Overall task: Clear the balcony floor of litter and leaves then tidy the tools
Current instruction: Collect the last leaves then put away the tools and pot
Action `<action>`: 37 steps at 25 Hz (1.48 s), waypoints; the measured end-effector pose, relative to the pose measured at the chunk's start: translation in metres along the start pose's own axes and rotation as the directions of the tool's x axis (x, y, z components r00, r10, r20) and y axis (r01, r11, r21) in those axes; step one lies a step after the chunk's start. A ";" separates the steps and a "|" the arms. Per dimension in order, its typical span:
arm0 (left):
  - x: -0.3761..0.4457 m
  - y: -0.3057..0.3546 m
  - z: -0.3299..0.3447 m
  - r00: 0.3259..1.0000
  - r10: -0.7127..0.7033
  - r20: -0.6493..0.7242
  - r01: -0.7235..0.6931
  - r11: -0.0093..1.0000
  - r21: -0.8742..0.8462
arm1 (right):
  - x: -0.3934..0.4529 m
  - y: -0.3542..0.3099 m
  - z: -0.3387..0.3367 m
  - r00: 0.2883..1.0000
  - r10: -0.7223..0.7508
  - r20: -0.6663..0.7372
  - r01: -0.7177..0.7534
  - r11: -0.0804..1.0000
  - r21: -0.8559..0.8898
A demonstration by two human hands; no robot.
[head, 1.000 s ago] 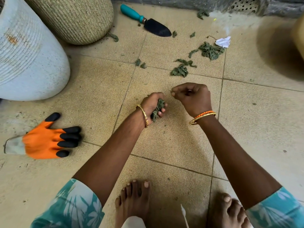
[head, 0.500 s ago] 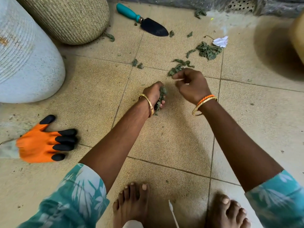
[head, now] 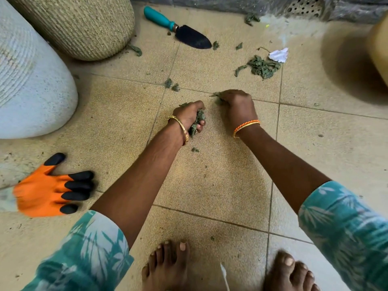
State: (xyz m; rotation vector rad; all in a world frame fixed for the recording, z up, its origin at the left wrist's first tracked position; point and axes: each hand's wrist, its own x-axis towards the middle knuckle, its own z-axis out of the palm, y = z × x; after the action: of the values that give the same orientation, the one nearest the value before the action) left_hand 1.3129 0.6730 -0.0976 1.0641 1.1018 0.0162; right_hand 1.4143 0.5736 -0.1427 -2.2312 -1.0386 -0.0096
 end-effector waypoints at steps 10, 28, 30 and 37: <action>0.003 0.004 0.032 0.987 0.133 0.090 -0.147 0.974 0.173 | 0.001 -0.028 -0.039 0.816 0.529 0.235 -0.521 0.495 0.695; 0.047 0.033 0.047 0.994 0.072 0.088 -0.074 0.997 0.023 | 0.065 0.066 -0.005 0.992 0.086 -0.087 -0.091 0.995 -0.050; 0.050 0.031 0.044 0.996 0.066 0.063 -0.068 0.997 0.032 | 0.063 0.064 -0.008 0.989 0.049 -0.139 -0.052 0.998 -0.020; 0.039 0.030 0.046 0.999 0.014 0.047 -0.016 0.999 0.051 | 0.045 0.036 -0.030 0.860 0.507 -0.054 -0.328 0.632 0.703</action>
State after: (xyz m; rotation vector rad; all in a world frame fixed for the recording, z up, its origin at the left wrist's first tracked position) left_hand 1.3803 0.6769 -0.1025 1.1138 1.0571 -0.0254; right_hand 1.4779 0.5701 -0.1275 -1.6692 -0.2635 0.2531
